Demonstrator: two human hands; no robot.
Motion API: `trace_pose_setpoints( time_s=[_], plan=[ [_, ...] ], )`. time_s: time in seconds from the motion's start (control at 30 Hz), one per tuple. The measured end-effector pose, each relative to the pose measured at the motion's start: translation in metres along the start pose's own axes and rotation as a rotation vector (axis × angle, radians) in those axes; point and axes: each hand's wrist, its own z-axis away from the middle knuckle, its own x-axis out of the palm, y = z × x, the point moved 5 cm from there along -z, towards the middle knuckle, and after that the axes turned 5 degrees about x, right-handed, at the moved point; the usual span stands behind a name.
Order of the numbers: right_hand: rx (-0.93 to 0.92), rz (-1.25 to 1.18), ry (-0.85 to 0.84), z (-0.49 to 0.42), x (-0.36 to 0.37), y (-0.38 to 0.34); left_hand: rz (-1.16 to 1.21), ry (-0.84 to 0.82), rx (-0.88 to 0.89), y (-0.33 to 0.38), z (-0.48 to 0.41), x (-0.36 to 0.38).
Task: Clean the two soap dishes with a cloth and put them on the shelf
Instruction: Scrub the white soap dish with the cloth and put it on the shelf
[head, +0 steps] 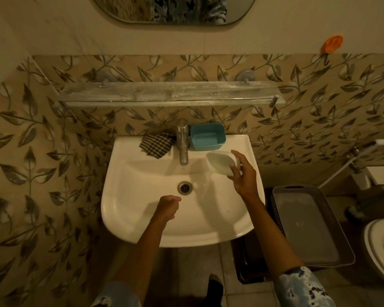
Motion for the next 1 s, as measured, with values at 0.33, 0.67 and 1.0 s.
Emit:
trace_pose_setpoints(
  time_s=[0.33, 0.67, 1.0],
  plan=[
    [-0.246, 0.136, -0.07, 0.001, -0.003, -0.04, 0.092, 0.015, 0.115, 0.035, 0.005, 0.001],
    [-0.331, 0.174, -0.154, 0.004, -0.001, -0.056, 0.005, 0.007, 0.419, 0.127, 0.008, 0.017],
    [-0.481, 0.188, -0.114, 0.006, -0.011, -0.071, 0.057, 0.01, 0.65, 0.151, 0.005, 0.022]
  ],
)
